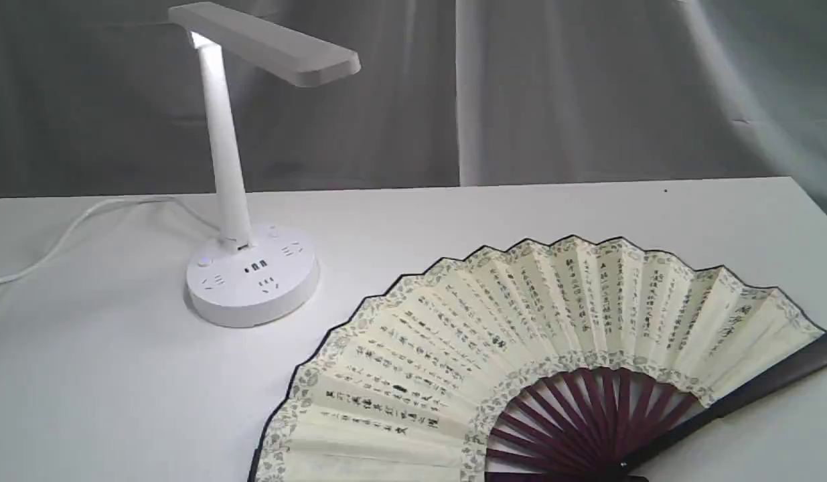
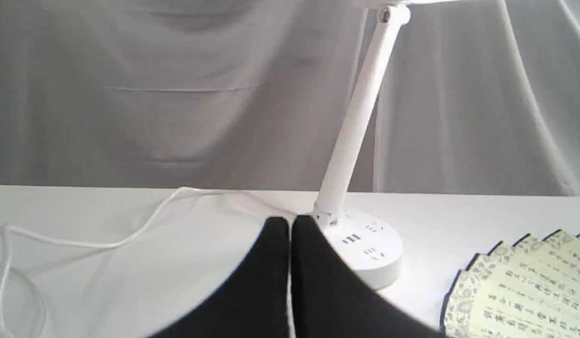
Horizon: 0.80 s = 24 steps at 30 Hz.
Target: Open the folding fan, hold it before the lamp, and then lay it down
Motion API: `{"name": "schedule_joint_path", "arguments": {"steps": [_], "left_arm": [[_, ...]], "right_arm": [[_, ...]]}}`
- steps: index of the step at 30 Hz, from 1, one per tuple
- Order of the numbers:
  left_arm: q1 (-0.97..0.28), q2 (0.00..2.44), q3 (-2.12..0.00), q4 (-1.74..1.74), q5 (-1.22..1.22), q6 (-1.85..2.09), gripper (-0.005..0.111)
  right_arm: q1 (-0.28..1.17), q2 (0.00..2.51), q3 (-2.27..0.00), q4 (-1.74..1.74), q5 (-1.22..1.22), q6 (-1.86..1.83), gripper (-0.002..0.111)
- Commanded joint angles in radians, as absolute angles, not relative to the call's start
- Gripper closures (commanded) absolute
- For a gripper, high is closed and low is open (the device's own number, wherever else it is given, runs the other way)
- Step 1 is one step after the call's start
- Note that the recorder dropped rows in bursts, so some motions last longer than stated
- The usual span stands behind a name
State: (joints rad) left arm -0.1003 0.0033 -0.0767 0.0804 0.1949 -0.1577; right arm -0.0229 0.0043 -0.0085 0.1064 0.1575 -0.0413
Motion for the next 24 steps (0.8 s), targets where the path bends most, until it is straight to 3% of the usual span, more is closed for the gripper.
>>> {"name": "schedule_joint_path", "arguments": {"steps": [1, 24], "left_arm": [[-0.098, 0.000, -0.014, 0.076, 0.116, -0.156, 0.107], [-0.098, 0.000, 0.000, 0.085, 0.183, -0.156, 0.107]], "right_arm": [[-0.020, 0.000, 0.000, -0.006, 0.176, -0.134, 0.108], [-0.020, 0.000, 0.000, -0.014, 0.195, -0.131, 0.108]]}}
